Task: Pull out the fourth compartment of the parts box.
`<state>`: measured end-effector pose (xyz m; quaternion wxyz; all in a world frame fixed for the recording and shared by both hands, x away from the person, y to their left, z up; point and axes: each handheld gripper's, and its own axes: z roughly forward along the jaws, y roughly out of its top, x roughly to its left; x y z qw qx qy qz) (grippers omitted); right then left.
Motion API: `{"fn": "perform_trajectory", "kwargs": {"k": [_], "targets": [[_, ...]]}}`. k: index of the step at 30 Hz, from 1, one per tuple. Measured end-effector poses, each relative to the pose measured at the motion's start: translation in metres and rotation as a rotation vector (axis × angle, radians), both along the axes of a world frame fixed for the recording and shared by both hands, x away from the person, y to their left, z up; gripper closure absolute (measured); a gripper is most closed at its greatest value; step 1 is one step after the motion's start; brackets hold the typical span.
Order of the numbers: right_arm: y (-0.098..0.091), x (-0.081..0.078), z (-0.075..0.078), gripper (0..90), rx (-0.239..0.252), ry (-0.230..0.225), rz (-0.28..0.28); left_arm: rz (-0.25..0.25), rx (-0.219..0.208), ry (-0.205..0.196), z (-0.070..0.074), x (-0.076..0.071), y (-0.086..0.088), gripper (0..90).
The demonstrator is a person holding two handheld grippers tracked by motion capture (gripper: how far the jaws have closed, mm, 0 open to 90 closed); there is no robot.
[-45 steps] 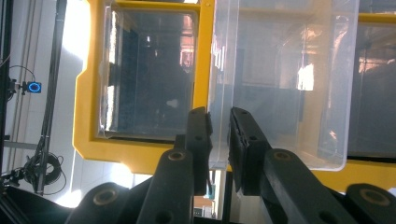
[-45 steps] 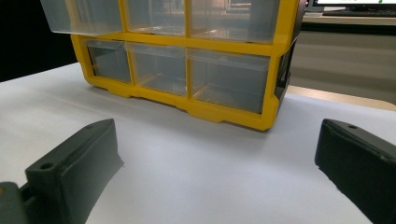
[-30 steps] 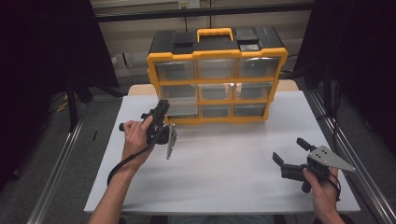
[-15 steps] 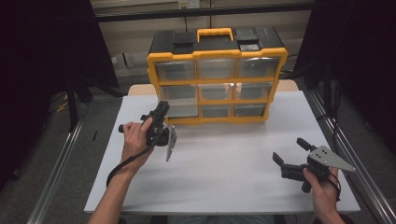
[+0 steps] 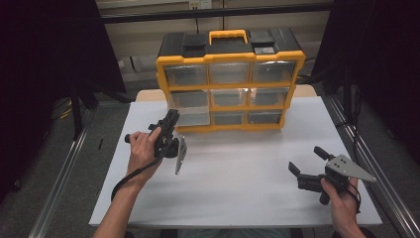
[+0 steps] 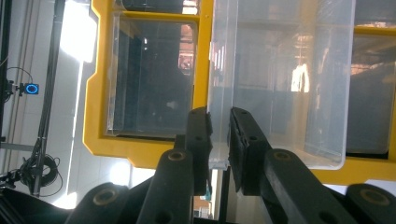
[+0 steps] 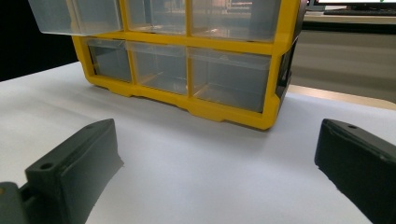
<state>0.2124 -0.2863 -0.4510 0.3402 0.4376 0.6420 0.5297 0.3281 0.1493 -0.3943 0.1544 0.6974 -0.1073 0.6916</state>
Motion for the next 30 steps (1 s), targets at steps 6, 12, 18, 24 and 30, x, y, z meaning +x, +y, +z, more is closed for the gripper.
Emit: {"fn": "perform_trajectory", "kwargs": {"k": [6, 12, 18, 24, 30], "targets": [[-0.0006, -0.0005, 0.0004, 0.0, 0.003, -0.004, -0.010, -0.024, 0.005, 0.015, 0.0017, -0.0036, 0.0044, 79.0], [-0.0002, -0.0004, 0.0001, 0.0, 0.000, -0.007, -0.002, -0.022, 0.018, 0.005, -0.0010, -0.0079, 0.0042, 78.9], [-0.0005, 0.0001, -0.0003, 0.0, 0.007, 0.001, -0.006, -0.017, 0.046, -0.009, 0.0004, -0.0115, 0.0061, 78.6], [0.0011, 0.0004, -0.0005, 0.0, 0.004, 0.007, -0.001, -0.036, 0.000, 0.009, -0.0031, -0.0105, 0.0082, 78.2], [0.0008, 0.0005, -0.0009, 0.0, 0.008, 0.004, -0.001, -0.044, -0.009, 0.014, -0.0029, -0.0102, 0.0099, 77.4]]}}
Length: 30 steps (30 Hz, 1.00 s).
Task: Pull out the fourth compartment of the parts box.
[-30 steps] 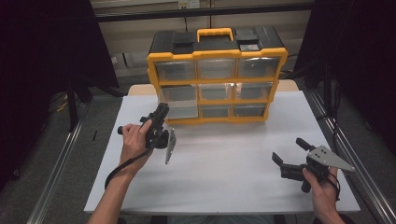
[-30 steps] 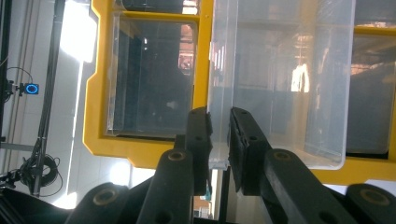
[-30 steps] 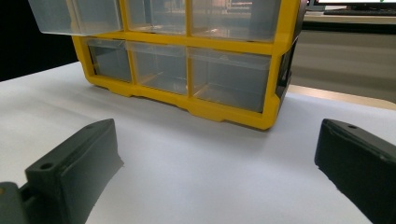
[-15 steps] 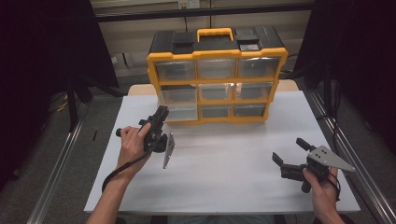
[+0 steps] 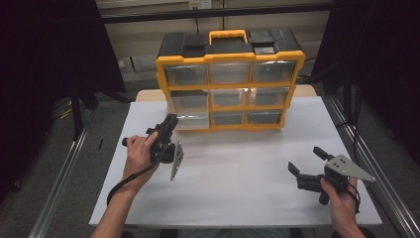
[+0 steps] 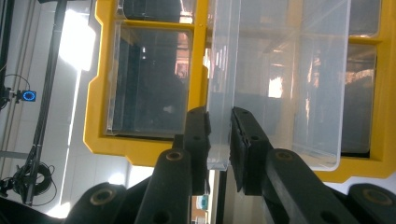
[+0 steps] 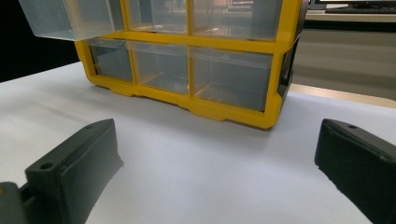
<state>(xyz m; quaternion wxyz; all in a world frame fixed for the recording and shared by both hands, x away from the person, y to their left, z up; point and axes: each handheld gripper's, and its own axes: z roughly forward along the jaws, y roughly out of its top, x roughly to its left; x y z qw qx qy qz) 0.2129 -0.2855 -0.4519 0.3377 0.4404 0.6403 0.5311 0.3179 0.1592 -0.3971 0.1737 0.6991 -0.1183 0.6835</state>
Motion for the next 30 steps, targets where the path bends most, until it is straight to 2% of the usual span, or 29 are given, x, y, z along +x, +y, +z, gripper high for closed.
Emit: {"fn": "perform_trajectory", "kwargs": {"k": [1, 4, 8, 12, 16, 17, 18, 19, 22, 23, 26, 27, 28, 29, 30], "targets": [[-0.0002, 0.0004, -0.0007, 0.0, 0.007, 0.006, 0.002, -0.004, -0.017, 0.004, -0.0006, 0.0004, -0.0004, 77.2], [-0.0004, 0.0014, -0.0016, 0.0, 0.020, 0.013, -0.003, -0.015, -0.022, 0.022, 0.0001, 0.0010, 0.0002, 75.8], [-0.0019, 0.0030, -0.0030, 0.0, 0.021, 0.017, -0.001, -0.011, -0.033, 0.021, -0.0008, 0.0011, -0.0001, 74.9], [-0.0041, 0.0051, -0.0040, 0.0, 0.024, 0.021, -0.005, -0.037, -0.037, 0.038, -0.0001, 0.0019, -0.0011, 69.2], [-0.0031, 0.0055, -0.0039, 0.0, 0.025, 0.026, 0.001, -0.031, -0.063, 0.053, -0.0016, 0.0014, -0.0009, 64.6], [-0.0021, 0.0061, -0.0039, 0.0, 0.021, 0.021, 0.003, -0.047, -0.085, 0.062, -0.0029, 0.0008, -0.0006, 63.4], [-0.0021, 0.0061, -0.0039, 0.0, 0.021, 0.021, 0.003, -0.047, -0.085, 0.062, -0.0029, 0.0008, -0.0006, 61.5], [-0.0012, 0.0058, -0.0035, 0.0, 0.023, 0.022, 0.006, -0.043, -0.086, 0.062, -0.0034, 0.0008, -0.0008, 56.9], [-0.0009, 0.0060, -0.0033, 0.0, 0.021, 0.025, 0.011, -0.023, -0.132, 0.067, -0.0054, 0.0017, -0.0002, 45.5], [-0.0009, 0.0062, -0.0033, 0.0, 0.017, 0.022, 0.014, -0.036, -0.152, 0.076, -0.0063, 0.0030, -0.0007, 42.2], [-0.0005, 0.0053, -0.0026, 0.0, 0.015, 0.021, 0.010, -0.032, -0.178, 0.086, -0.0062, 0.0041, -0.0004, 28.2], [-0.0002, 0.0049, -0.0024, 0.0, 0.013, 0.018, 0.010, -0.037, -0.209, 0.110, -0.0067, 0.0061, -0.0011, 25.3], [-0.0002, 0.0049, -0.0024, 0.0, 0.013, 0.018, 0.010, -0.037, -0.209, 0.110, -0.0067, 0.0061, -0.0011, 23.5], [0.0001, 0.0039, -0.0021, 0.0, 0.008, 0.015, 0.012, -0.025, -0.226, 0.130, -0.0079, 0.0061, -0.0014, 20.3], [0.0000, 0.0031, -0.0018, 0.0, 0.005, 0.016, 0.015, -0.018, -0.239, 0.134, -0.0085, 0.0061, -0.0020, 17.7]]}}
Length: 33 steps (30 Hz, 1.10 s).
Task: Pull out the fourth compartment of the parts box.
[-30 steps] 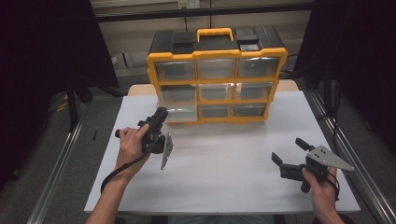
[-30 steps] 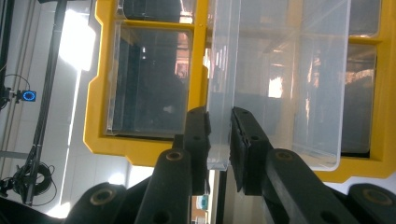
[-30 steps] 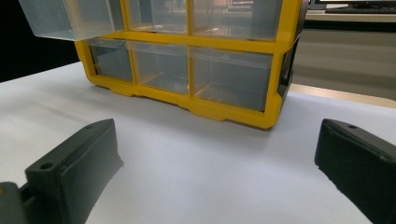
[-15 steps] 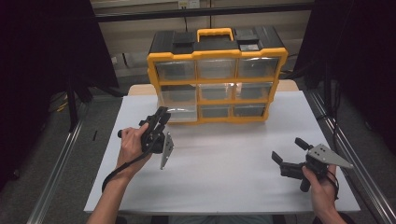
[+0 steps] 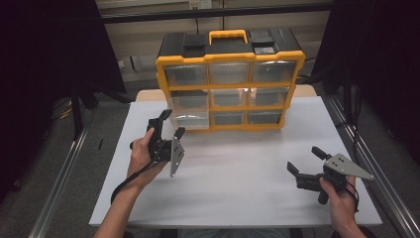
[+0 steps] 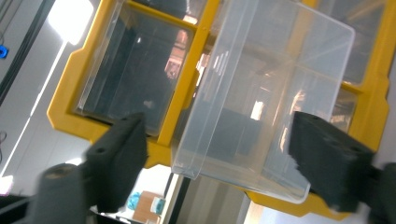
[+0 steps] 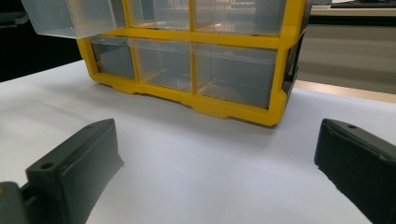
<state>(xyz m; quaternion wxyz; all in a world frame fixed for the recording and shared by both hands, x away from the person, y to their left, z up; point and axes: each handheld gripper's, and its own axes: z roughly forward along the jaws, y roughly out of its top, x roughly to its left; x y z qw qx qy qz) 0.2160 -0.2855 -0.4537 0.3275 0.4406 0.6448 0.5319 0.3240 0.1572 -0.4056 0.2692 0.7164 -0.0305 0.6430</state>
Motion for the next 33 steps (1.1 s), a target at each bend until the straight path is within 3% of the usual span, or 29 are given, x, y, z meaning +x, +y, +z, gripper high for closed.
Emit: {"fn": "perform_trajectory", "kwargs": {"k": [2, 4, 5, 6, 8, 9, 10, 14, 17, 19, 20, 21, 23, 24, 25, 27, 28, 29, 30, 31, 32, 33], "targets": [[0.000, -0.001, 0.000, 0.0, -0.002, -0.001, -0.005, -0.013, -0.025, 0.015, 0.001, 0.002, -0.001, 17.0], [0.000, -0.002, 0.000, 0.0, -0.002, 0.000, -0.004, -0.018, -0.097, 0.052, 0.002, 0.004, -0.002, 12.3], [0.000, -0.002, 0.000, 0.0, -0.002, 0.000, -0.004, -0.018, -0.097, 0.052, 0.002, 0.004, -0.002, 10.9], [-0.001, -0.003, 0.001, 0.0, -0.001, -0.001, -0.006, -0.023, -0.139, 0.080, 0.003, 0.005, -0.001, 10.2], [-0.001, -0.003, 0.001, 0.0, -0.003, -0.003, -0.007, -0.021, -0.154, 0.090, 0.003, 0.005, -0.001, 10.6], [-0.001, -0.003, 0.001, 0.0, -0.003, 0.000, -0.006, -0.016, -0.223, 0.125, 0.004, 0.006, 0.000, 9.7], [-0.001, -0.003, 0.001, 0.0, -0.003, 0.000, -0.006, -0.016, -0.223, 0.125, 0.004, 0.006, 0.000, 8.7], [-0.001, -0.003, 0.001, 0.0, -0.006, -0.003, -0.004, -0.023, -0.337, 0.214, 0.004, 0.007, 0.001, 7.7], [0.000, -0.004, 0.001, 0.0, -0.009, -0.002, -0.001, -0.013, -0.367, 0.244, 0.006, 0.007, 0.003, 7.1], [0.000, -0.004, 0.001, 0.0, -0.011, -0.003, 0.000, -0.016, -0.423, 0.265, 0.008, 0.007, 0.003, 5.5], [0.000, -0.004, 0.001, 0.0, -0.011, -0.003, 0.000, -0.026, -0.467, 0.286, 0.009, 0.007, 0.003, 5.5], [0.000, -0.003, 0.001, 0.0, -0.007, -0.002, -0.001, -0.026, -0.540, 0.332, 0.012, 0.008, 0.005, 5.2], [0.000, -0.003, 0.001, 0.0, -0.007, 0.003, 0.002, -0.025, -0.594, 0.367, 0.015, 0.009, 0.007, 5.2], [0.000, -0.003, 0.001, 0.0, -0.007, 0.003, 0.002, -0.025, -0.594, 0.367, 0.015, 0.009, 0.007, 5.1], [0.000, -0.003, 0.001, 0.0, -0.007, 0.002, 0.001, -0.025, -0.663, 0.408, 0.016, 0.010, 0.009, 4.9], [0.000, -0.003, 0.001, 0.0, -0.006, 0.006, 0.001, -0.023, -0.686, 0.430, 0.017, 0.010, 0.010, 4.5], [0.000, -0.003, 0.001, 0.0, -0.006, 0.006, 0.001, -0.022, -0.723, 0.457, 0.017, 0.011, 0.011, 4.5], [0.000, -0.003, 0.001, 0.0, -0.009, -0.002, -0.001, -0.027, -0.791, 0.523, 0.017, 0.013, 0.013, 4.3], [0.000, -0.003, 0.001, 0.0, -0.009, -0.002, -0.001, -0.027, -0.791, 0.523, 0.017, 0.013, 0.013, 4.3], [0.000, -0.003, 0.001, 0.0, -0.011, -0.004, -0.001, -0.020, -0.839, 0.583, 0.016, 0.014, 0.015, 4.4], [0.000, -0.003, 0.001, 0.0, -0.011, -0.004, -0.001, -0.020, -0.839, 0.583, 0.016, 0.014, 0.015, 4.7], [0.000, -0.003, 0.001, 0.0, -0.009, 0.001, 0.004, 0.000, -0.875, 0.622, 0.016, 0.016, 0.018, 4.6]]}}
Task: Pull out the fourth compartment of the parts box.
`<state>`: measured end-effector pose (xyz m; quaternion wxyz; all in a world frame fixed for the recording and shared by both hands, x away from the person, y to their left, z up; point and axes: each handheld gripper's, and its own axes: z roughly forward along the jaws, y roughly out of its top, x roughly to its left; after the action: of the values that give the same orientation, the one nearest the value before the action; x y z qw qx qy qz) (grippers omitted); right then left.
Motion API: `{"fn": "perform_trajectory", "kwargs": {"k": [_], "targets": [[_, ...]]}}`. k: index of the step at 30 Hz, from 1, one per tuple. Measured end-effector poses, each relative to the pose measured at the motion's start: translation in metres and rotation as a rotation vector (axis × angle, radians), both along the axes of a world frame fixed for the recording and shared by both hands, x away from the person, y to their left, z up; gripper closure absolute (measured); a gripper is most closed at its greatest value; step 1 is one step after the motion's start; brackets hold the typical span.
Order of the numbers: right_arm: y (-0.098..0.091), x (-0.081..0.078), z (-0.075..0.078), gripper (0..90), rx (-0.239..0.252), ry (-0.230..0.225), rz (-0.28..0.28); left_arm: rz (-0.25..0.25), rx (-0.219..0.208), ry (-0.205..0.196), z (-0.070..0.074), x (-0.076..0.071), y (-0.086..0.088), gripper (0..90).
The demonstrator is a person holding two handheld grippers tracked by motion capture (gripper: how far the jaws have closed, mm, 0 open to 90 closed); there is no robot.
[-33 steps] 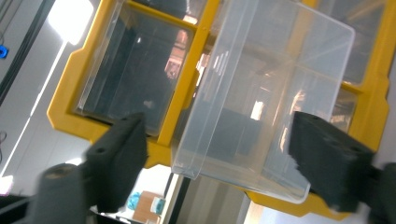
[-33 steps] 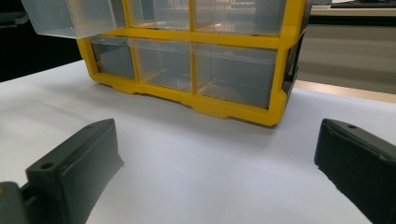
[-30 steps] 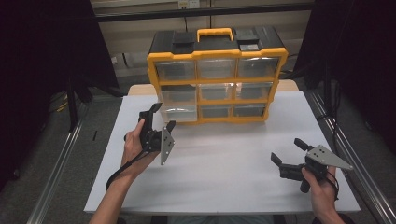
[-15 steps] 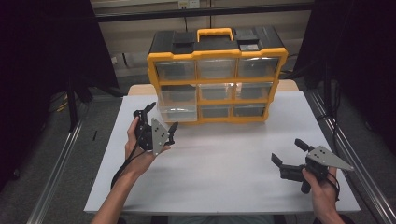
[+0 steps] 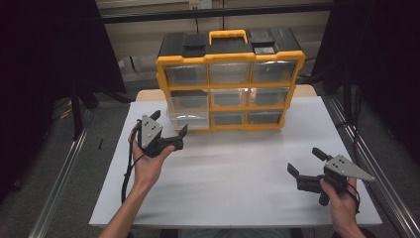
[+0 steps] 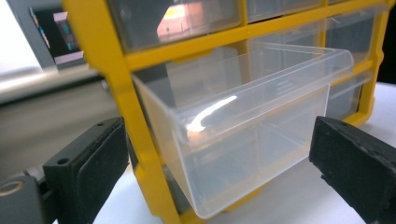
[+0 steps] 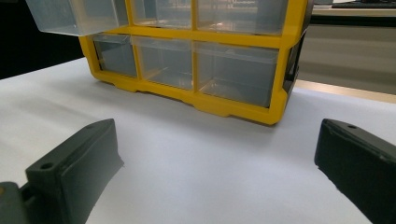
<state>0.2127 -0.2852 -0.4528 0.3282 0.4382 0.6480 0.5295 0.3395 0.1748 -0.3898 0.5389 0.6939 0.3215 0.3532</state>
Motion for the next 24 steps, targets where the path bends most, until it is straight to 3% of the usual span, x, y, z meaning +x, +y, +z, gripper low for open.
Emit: {"fn": "perform_trajectory", "kwargs": {"k": [5, 7, 11, 15, 16, 17, 18, 19, 20, 22, 24], "targets": [[0.000, 0.000, 0.000, 0.0, 0.000, 0.003, 0.000, 0.012, -0.070, 0.063, -0.008, 0.000, 0.002, 4.4], [0.000, 0.000, 0.000, 0.0, -0.003, 0.003, -0.002, 0.019, -0.079, 0.052, -0.014, -0.004, 0.003, 3.9], [0.000, 0.001, -0.001, 0.0, -0.004, 0.003, -0.010, 0.003, -0.079, 0.057, -0.026, -0.009, 0.004, 3.4], [0.000, 0.002, -0.001, 0.0, -0.005, 0.008, -0.013, 0.020, -0.025, 0.070, -0.039, -0.014, 0.008, 3.9], [0.000, 0.002, -0.001, 0.0, -0.012, 0.010, -0.003, 0.025, -0.056, 0.108, -0.044, -0.014, 0.012, 3.5], [0.000, 0.002, -0.001, 0.0, -0.012, 0.010, -0.003, 0.025, -0.056, 0.108, -0.044, -0.014, 0.012, 3.6], [0.001, 0.003, -0.002, 0.0, -0.014, 0.009, -0.006, 0.034, -0.085, 0.122, -0.049, -0.015, 0.018, 4.1], [0.001, 0.003, -0.002, 0.0, -0.013, 0.010, -0.003, 0.034, -0.085, 0.122, -0.049, -0.015, 0.018, 4.2], [0.001, 0.003, -0.002, 0.0, -0.013, 0.010, -0.003, 0.062, -0.049, 0.109, -0.052, -0.018, 0.026, 4.2], [0.000, 0.003, -0.002, 0.0, -0.013, 0.012, 0.001, 0.062, -0.060, 0.096, -0.055, -0.020, 0.029, 4.1], [0.000, 0.002, -0.002, 0.0, -0.013, 0.013, 0.003, 0.063, -0.083, 0.111, -0.060, -0.023, 0.034, 4.0]]}}
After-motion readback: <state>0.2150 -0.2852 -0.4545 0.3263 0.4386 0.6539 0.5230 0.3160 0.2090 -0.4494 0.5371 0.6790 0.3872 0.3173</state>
